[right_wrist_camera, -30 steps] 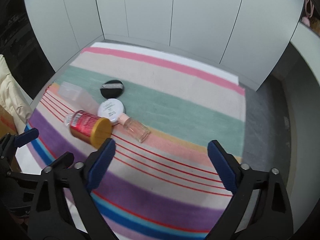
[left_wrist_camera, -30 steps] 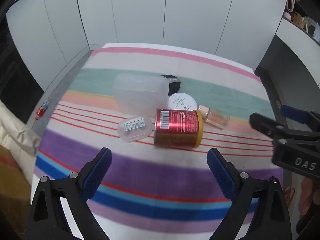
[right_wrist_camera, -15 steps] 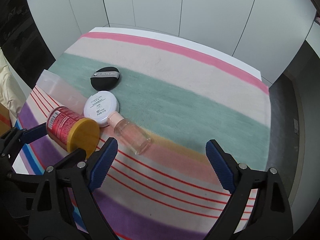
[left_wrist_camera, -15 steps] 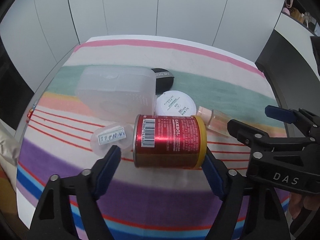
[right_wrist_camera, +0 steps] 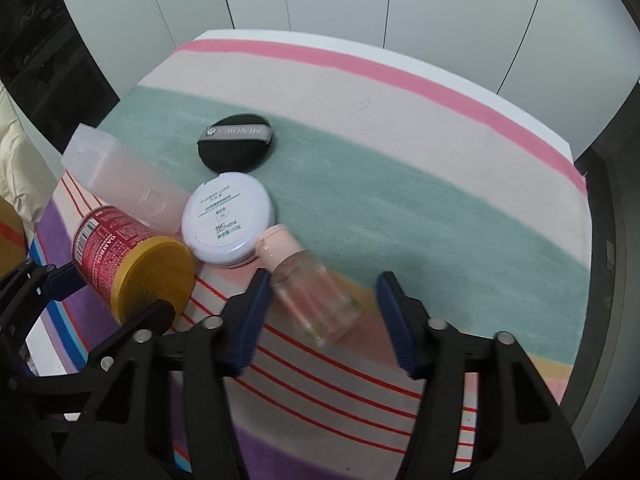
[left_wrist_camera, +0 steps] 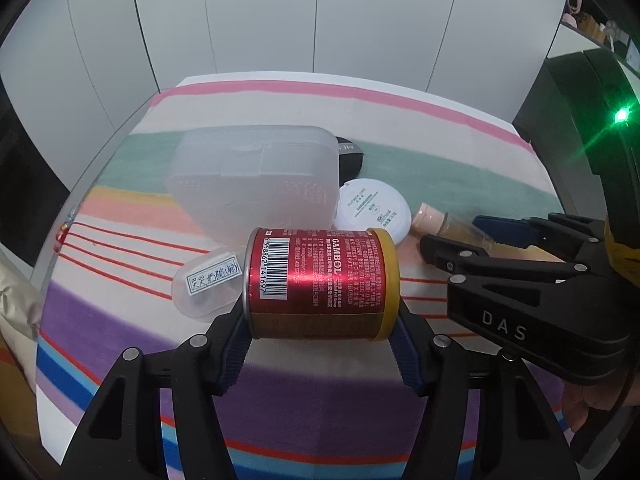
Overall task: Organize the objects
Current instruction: 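Grasp the red can with the left tool while the right tool grasps the pink-capped glass bottle, then carry the red can and glass bottle over the cardboard box with both tools, then open the left tool dropping the red can while the right tool drops the bottle, then move both open tools back from the cardboard box to the table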
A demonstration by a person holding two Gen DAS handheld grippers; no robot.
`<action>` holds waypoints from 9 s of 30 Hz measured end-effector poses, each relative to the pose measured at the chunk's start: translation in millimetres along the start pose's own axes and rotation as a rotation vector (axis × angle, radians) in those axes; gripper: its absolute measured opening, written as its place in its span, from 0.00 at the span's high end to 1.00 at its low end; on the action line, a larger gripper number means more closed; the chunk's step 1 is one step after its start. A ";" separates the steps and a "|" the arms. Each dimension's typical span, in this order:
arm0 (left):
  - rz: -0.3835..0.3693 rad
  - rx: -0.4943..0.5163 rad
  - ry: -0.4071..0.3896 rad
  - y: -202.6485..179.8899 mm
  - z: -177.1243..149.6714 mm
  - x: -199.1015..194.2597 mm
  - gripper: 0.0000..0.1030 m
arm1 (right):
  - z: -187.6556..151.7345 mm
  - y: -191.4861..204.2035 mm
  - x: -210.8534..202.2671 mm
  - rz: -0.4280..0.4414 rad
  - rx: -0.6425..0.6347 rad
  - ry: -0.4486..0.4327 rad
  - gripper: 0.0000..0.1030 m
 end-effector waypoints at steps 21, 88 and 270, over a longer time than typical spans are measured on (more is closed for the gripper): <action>0.016 -0.042 -0.040 16.7 5.4 -55.6 0.39 | 1.1 11.4 -54.5 -0.020 0.019 -0.043 0.55; -0.024 -0.126 -0.224 129.1 -20.1 -272.6 0.40 | 1.7 124.9 -267.7 -0.025 0.043 -0.258 0.55; 0.174 -0.271 -0.332 242.4 -6.7 -289.9 0.00 | 56.5 208.7 -251.1 -0.019 -0.084 -0.291 0.00</action>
Point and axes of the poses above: each gripper's, at about its wrist camera, not at the fingertips, and x roughly the way its jaws point, y to its left, z to its top, the point moved 10 cm from there along x, roughly the way its jaws point, and after that the axes turned 14 degrees about -x, right-handed, at the moved point
